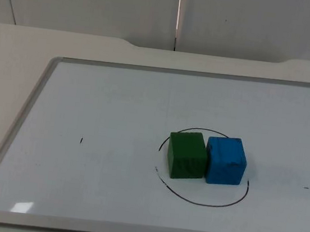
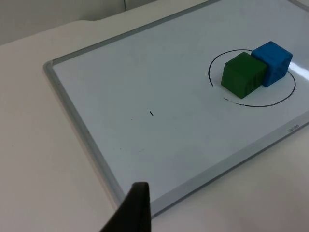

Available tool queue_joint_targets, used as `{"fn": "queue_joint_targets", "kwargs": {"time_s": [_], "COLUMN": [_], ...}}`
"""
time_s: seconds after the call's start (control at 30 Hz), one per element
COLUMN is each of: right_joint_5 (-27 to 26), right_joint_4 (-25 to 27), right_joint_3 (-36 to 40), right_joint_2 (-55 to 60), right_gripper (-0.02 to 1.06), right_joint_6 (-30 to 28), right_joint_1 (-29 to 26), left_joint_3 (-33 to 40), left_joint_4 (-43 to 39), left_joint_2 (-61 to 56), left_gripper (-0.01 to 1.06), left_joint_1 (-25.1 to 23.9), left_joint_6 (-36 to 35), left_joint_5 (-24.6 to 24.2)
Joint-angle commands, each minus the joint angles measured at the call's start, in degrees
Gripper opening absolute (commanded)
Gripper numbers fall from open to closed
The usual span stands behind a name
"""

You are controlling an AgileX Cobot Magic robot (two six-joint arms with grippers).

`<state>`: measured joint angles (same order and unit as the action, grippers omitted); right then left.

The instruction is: Push the two cubes into the marked area.

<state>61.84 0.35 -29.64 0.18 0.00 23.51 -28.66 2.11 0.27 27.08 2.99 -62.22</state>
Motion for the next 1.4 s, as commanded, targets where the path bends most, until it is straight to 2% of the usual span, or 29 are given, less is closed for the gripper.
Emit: {"fn": "queue_joint_targets", "kwargs": {"time_s": [0.0, 0.57, 0.67, 0.7, 0.77, 0.93, 0.97, 1.03, 1.1, 1.37], "right_joint_5": [0.02, 0.02, 0.02, 0.02, 0.02, 0.02, 0.02, 0.02, 0.02, 0.02], "right_joint_4": [0.08, 0.08, 0.08, 0.08, 0.08, -0.35, -0.35, -0.35, -0.35, -0.35], "right_joint_3": [0.08, 0.08, 0.08, 0.08, 0.08, 0.08, 0.08, 0.08, 0.08, 0.08], "right_joint_2": [-0.18, -0.18, -0.18, -0.18, -0.18, -0.18, -0.18, -0.18, -0.18, -0.18], "right_gripper": [0.0, 0.01, 0.15, 0.15, 0.27, 0.75, 0.75, 0.86, 0.9, 0.9], "right_joint_6": [-0.85, -0.85, -0.85, -0.85, -0.85, -0.43, -0.43, -0.43, -0.43, -0.55], "right_joint_1": [0.19, 0.19, 0.19, 0.19, 0.19, 0.19, 0.19, 0.19, 0.19, 0.19], "left_joint_3": [0.25, 0.25, 0.25, 0.25, 0.25, 0.25, 0.25, 0.25, 0.25, 0.25], "left_joint_4": [-0.23, -0.23, -0.23, -0.23, -0.23, -0.23, -0.23, -0.23, -0.23, -0.23], "left_joint_2": [-0.27, -0.27, -0.27, -0.27, -0.27, -0.27, -0.27, -0.27, -0.27, -0.27], "left_gripper": [1.05, 1.05, 1.05, 1.05, 1.05, 1.05, 1.05, 1.05, 1.05, 1.05], "left_joint_1": [0.22, 0.22, 0.22, 0.22, 0.22, 0.22, 0.22, 0.22, 0.22, 0.22], "left_joint_6": [-0.5, -1.0, -1.0, -1.0, -1.0, -1.0, -1.0, -1.0, -1.0, -1.0], "left_joint_5": [0.54, 0.54, 0.54, 0.54, 0.54, 0.54, 0.54, 0.54, 0.54, 0.54]}}
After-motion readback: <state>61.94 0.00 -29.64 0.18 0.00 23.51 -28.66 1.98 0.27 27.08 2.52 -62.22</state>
